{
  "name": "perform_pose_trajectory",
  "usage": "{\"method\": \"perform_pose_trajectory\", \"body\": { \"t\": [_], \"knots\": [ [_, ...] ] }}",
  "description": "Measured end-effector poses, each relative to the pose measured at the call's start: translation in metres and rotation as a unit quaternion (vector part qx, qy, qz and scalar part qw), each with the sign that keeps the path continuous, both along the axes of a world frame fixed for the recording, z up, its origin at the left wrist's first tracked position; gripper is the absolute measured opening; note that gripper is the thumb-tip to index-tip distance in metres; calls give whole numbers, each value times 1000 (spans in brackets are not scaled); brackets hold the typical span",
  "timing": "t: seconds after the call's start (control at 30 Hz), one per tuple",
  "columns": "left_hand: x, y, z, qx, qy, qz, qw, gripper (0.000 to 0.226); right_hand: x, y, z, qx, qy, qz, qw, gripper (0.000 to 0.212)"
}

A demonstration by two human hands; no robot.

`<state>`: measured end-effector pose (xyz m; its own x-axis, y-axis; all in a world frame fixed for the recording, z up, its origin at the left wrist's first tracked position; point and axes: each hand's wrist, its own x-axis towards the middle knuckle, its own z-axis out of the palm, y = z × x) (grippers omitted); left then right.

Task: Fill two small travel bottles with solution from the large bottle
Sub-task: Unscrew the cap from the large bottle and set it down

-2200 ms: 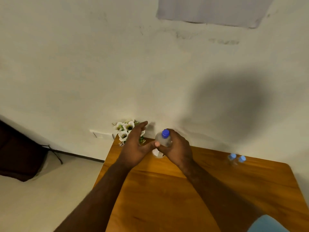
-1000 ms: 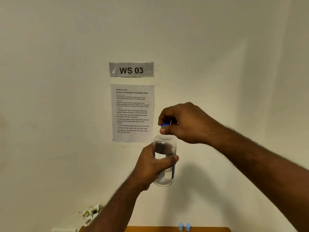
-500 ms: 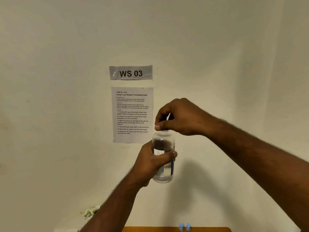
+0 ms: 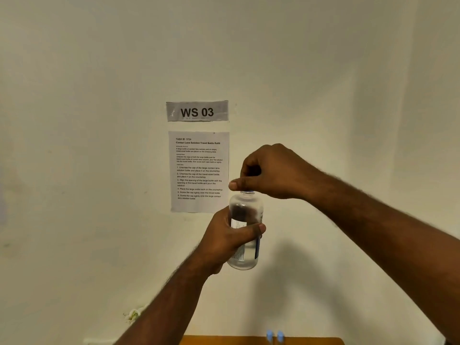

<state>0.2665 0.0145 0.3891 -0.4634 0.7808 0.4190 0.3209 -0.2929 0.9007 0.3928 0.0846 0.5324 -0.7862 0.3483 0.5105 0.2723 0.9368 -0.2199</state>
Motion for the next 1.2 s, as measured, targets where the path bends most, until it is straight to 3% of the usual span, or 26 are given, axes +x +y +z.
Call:
{"method": "perform_pose_trajectory", "body": {
  "t": [0.13,0.3,0.37,0.5,0.6,0.83,1.03,1.2],
  "knots": [
    [1,-1,-1,2,-3,2,1000,40,2,0,-4,-23,-21,37,999,12],
    [2,0,-7,0,-7,4,1000,38,9,4,-9,-103,-65,109,987,52],
    [3,0,-8,3,-11,4,1000,35,12,4,-9,-138,-64,135,979,55],
    [3,-1,-7,2,-7,-2,1000,30,10,-3,0,-54,2,40,998,53],
    [4,-1,-5,11,-6,-2,1000,35,5,-7,-1,12,-18,-24,999,50],
    [-5,-2,-14,9,-9,-1,1000,59,0,-5,-5,7,-65,44,997,19],
    [-18,-5,-30,-3,-9,11,1000,48,0,12,-19,-132,4,129,983,18],
    [-33,-12,-57,-24,-9,27,999,62,-1,32,-71,-343,139,216,904,24]
  ]
}}
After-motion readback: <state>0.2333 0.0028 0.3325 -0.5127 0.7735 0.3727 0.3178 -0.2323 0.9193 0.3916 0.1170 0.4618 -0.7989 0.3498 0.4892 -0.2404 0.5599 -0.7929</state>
